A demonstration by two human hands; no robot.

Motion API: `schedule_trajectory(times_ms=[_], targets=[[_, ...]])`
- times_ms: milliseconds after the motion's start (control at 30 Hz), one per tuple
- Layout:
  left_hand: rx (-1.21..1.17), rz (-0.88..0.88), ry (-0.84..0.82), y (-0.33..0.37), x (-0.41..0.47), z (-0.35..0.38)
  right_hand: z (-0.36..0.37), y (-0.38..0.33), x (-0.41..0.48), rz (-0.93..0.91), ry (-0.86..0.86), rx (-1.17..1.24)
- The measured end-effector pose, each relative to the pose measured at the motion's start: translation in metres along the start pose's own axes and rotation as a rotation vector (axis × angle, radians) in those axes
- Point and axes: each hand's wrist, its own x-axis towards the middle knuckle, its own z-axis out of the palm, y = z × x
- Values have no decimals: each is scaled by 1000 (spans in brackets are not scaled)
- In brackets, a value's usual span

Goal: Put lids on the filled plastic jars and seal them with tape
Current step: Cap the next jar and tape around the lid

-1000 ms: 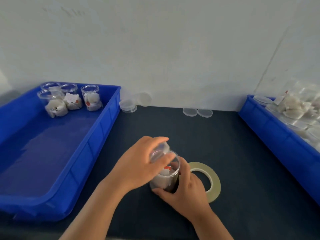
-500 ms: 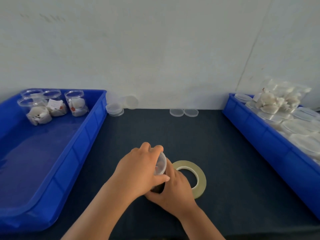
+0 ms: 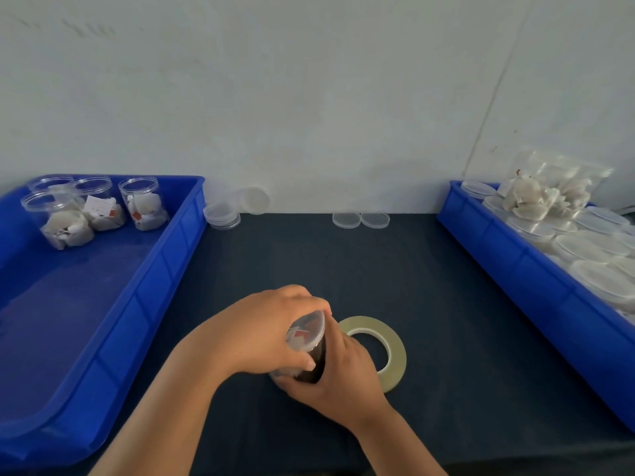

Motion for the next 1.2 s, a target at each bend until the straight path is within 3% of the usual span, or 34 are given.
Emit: schedule_trajectory(times_ms=[100, 267, 333, 433, 633, 767, 867, 933, 1067, 1133, 1200], targets=[[-29, -3, 12, 7, -2, 12, 1, -5, 2, -3, -19, -32], [152, -182, 390, 34, 1, 43, 4, -28, 6, 33, 8, -193], [157, -262, 452, 40, 1, 51, 7, -32, 4, -5, 65, -246], [188, -278, 450, 45, 2, 56, 8, -31, 3, 13, 65, -243], [55, 48, 359, 14, -8, 40, -1, -19, 4, 1, -68, -30], [-2, 171, 290, 6, -9, 29, -4, -15, 3, -35, -58, 116], [8, 148, 210, 8, -12, 24, 0, -18, -1, -44, -33, 157], [47, 22, 200, 11, -18, 29, 4, -21, -6, -56, 33, 54], [104, -206, 330, 37, -18, 50, 5, -31, -6, -33, 41, -55], [183, -190, 457, 44, -13, 53, 3, -31, -4, -33, 6, -68], [177, -58, 478, 39, -10, 48, 1, -25, -3, -23, -52, -37]])
